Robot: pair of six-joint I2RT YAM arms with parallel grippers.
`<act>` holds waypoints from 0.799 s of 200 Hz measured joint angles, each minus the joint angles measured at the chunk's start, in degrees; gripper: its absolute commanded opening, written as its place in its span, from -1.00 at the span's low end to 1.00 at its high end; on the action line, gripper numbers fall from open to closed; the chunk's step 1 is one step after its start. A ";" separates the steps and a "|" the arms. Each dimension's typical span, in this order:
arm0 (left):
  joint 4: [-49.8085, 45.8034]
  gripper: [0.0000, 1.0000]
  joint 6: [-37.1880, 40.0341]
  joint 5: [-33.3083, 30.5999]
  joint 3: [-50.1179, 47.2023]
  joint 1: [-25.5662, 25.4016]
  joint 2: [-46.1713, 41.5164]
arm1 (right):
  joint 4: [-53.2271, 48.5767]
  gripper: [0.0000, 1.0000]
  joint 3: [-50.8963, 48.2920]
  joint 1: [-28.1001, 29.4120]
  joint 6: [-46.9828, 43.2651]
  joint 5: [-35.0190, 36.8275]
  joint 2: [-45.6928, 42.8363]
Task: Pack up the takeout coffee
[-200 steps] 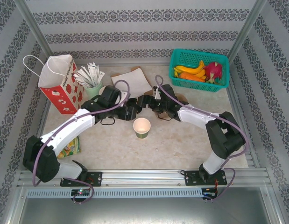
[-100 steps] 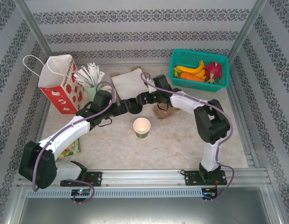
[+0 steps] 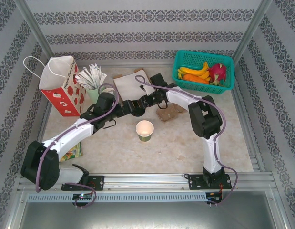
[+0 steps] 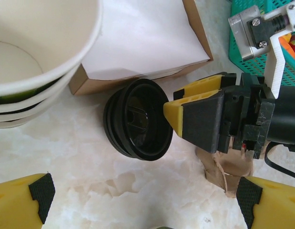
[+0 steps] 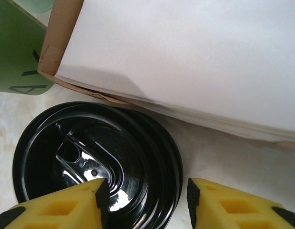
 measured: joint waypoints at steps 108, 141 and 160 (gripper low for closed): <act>0.35 0.99 0.15 -2.05 -2.43 0.00 -1.51 | -1.07 -0.44 0.37 3.45 -3.17 9.16 0.59; 0.35 0.99 0.24 -1.68 -2.40 0.00 -1.16 | 0.46 -0.32 -2.38 4.09 -3.45 11.76 -2.95; 0.31 0.99 0.46 -1.64 -2.36 0.00 -0.48 | 1.18 -0.36 -2.69 4.46 -3.54 12.31 -4.44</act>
